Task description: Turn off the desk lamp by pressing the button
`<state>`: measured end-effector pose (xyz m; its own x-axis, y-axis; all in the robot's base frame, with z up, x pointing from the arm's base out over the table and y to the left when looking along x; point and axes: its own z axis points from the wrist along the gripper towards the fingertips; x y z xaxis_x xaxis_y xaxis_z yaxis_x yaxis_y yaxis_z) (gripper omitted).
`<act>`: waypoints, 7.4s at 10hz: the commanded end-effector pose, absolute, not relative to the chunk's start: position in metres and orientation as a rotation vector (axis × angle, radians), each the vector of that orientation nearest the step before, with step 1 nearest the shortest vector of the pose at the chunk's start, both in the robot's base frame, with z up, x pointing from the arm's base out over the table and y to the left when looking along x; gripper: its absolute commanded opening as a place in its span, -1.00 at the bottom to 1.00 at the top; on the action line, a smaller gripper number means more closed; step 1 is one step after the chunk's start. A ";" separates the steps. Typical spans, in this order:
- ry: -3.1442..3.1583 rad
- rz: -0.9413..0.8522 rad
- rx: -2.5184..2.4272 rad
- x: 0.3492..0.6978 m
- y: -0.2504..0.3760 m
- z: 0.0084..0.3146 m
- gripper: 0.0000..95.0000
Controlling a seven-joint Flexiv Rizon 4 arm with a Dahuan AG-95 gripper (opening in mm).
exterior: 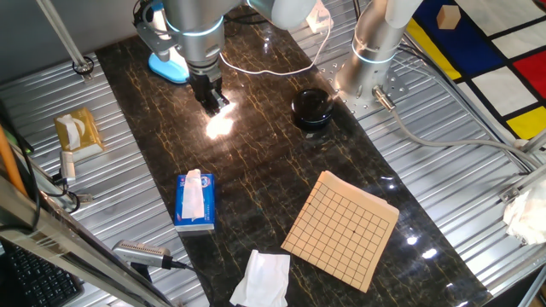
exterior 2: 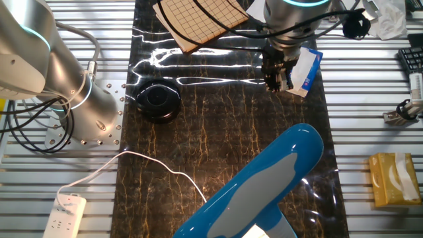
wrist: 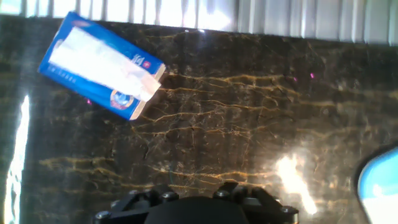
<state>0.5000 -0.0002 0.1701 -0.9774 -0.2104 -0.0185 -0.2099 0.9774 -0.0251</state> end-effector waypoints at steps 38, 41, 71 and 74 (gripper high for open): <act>3.174 -0.575 -0.670 0.448 -0.117 0.123 -1.00; 3.172 -0.606 -0.676 0.449 -0.116 0.122 -1.00; 3.023 -1.160 -1.021 0.429 -0.173 0.074 -1.00; 2.981 -1.162 -1.039 0.415 -0.202 0.064 -1.00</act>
